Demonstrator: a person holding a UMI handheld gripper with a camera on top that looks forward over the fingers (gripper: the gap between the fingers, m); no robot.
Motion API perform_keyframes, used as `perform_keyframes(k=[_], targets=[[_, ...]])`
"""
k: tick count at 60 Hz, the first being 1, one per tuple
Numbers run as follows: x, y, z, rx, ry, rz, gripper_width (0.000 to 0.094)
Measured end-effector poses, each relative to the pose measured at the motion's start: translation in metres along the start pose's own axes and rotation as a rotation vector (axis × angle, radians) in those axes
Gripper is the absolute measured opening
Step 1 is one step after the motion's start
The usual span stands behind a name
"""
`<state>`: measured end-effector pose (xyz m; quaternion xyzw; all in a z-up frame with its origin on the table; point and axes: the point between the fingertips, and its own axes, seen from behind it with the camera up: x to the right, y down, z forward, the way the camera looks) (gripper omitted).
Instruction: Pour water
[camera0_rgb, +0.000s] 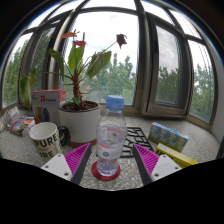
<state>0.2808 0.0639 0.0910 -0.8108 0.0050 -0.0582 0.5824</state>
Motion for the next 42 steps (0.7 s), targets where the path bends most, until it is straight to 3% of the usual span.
perform_keyframes(k=[19, 29, 42], targets=[[-0.018, 0.022, -0.167, -0.113, 0.057, 0.017, 0.0856], [-0.023, 0.029, -0.264, -0.116, 0.120, 0.039, 0.0855], [-0.032, 0.045, -0.336, -0.122, 0.191, 0.049, 0.0856]])
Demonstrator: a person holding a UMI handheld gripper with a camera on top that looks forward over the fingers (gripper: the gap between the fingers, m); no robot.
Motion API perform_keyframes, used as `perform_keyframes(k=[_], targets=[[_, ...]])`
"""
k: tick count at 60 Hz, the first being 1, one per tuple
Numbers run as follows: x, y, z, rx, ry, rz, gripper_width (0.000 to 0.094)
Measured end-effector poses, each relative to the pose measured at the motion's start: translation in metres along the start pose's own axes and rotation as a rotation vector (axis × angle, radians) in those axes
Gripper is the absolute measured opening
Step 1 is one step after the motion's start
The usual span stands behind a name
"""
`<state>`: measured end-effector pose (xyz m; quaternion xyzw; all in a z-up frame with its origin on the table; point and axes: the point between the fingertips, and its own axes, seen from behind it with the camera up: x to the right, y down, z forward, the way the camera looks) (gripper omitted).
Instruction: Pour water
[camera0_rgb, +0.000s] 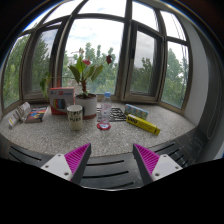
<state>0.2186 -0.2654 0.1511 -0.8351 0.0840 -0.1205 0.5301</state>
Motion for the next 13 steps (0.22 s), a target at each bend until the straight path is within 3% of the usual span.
perform_keyframes(k=[13], targets=[[-0.008, 0.002, -0.025, 0.013, 0.023, -0.016, 0.0856]])
